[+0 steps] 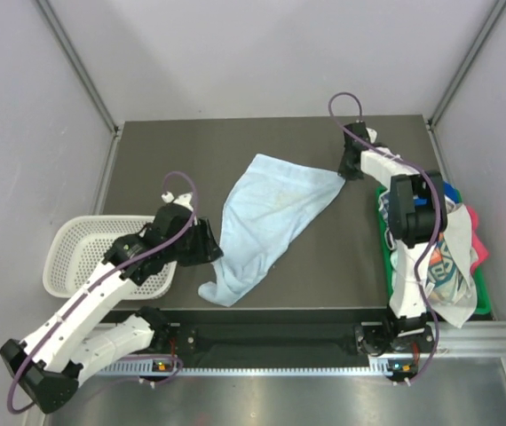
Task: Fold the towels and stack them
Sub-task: Flatten out the crumpled towel
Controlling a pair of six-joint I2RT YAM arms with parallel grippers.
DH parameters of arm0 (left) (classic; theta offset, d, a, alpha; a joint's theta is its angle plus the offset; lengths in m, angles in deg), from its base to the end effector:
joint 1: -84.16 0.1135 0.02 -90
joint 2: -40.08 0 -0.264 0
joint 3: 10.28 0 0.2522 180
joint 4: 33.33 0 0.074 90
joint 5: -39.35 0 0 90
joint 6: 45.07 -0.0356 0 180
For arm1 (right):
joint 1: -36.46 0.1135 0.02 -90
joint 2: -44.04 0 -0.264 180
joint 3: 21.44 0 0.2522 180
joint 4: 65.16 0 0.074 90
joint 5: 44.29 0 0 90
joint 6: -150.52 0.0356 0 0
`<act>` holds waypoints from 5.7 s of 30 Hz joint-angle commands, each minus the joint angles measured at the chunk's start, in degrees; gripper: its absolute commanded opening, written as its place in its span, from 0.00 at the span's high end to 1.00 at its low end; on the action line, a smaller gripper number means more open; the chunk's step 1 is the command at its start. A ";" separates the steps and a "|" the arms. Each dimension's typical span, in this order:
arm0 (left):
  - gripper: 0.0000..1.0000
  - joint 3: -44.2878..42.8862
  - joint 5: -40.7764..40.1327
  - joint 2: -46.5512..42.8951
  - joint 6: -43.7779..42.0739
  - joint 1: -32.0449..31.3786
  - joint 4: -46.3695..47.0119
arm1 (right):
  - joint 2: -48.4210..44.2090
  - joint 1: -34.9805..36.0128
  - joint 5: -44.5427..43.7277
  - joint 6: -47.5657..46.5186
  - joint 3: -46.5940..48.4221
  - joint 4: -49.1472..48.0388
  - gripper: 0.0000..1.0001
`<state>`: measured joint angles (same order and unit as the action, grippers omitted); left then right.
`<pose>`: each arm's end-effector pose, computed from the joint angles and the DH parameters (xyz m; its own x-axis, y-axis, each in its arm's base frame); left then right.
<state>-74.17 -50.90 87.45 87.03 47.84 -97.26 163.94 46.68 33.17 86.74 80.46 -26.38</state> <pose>0.1267 -0.0930 0.2988 -0.8356 -0.2178 -0.5043 0.0400 0.8915 -0.4513 0.4453 0.0724 0.1734 -0.7634 0.3006 -0.5717 0.3134 0.9463 0.0791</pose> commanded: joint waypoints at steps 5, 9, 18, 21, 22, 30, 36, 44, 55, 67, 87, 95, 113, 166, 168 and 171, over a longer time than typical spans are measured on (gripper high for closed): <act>0.33 -12.51 -9.74 7.63 -6.33 -0.16 1.57 | 6.40 -1.52 -0.04 0.77 14.60 2.93 1.00; 0.30 -19.89 -16.08 16.76 -10.71 0.10 6.83 | 7.98 -1.26 1.63 1.12 17.15 3.72 1.00; 0.36 -36.34 -15.41 48.84 -21.17 10.38 29.50 | 6.75 1.47 4.09 1.20 13.90 2.67 1.00; 0.37 -43.45 -9.69 60.09 -25.13 12.93 33.47 | 6.67 1.73 5.59 1.20 12.85 2.14 1.00; 0.37 -48.00 -8.46 65.86 -26.28 13.28 33.82 | 6.41 1.82 5.94 1.29 11.98 1.36 1.00; 0.35 -64.12 -3.35 86.89 -33.14 15.48 37.61 | 4.21 2.88 9.62 0.94 8.11 -0.58 1.00; 0.35 -67.03 -0.36 91.57 -33.49 16.10 40.32 | 3.24 3.40 11.30 0.68 5.81 -2.34 1.00; 0.35 -68.43 1.81 94.48 -33.41 16.10 42.61 | 3.94 4.81 10.69 0.41 7.05 -1.81 1.00; 0.44 -70.19 -2.12 97.73 -34.20 14.52 41.38 | 4.29 4.99 11.13 -0.11 7.75 -1.55 1.00; 0.88 -70.28 -5.10 98.35 -33.76 14.08 41.91 | 4.12 4.99 10.08 -1.08 9.07 -0.23 1.00; 1.00 -38.83 -21.79 55.83 -31.38 6.35 54.83 | -26.52 7.09 1.11 -6.61 -1.91 -4.54 1.00; 1.00 -29.15 -29.19 35.45 -34.98 -4.45 53.52 | -45.24 14.91 -2.92 -13.11 -7.45 -6.12 1.00; 1.00 -41.71 -17.86 13.36 -35.52 -15.10 36.29 | -63.55 19.23 5.59 -16.99 8.70 -2.60 1.00; 1.00 -66.77 -9.22 17.65 -33.31 -15.01 33.03 | -59.09 19.31 7.88 -20.85 27.62 -6.29 1.00; 1.00 -66.07 -11.78 18.62 -35.33 -15.01 33.73 | -57.33 19.23 7.27 -21.47 26.57 -6.82 1.00; 1.00 -63.96 -17.67 21.78 -38.85 -15.01 36.19 | -53.55 19.14 4.98 -22.96 23.49 -9.27 1.00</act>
<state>-139.11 -60.46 106.91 53.09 32.69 -66.33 106.17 65.56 42.46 66.45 106.43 -31.91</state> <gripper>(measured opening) 0.020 0.006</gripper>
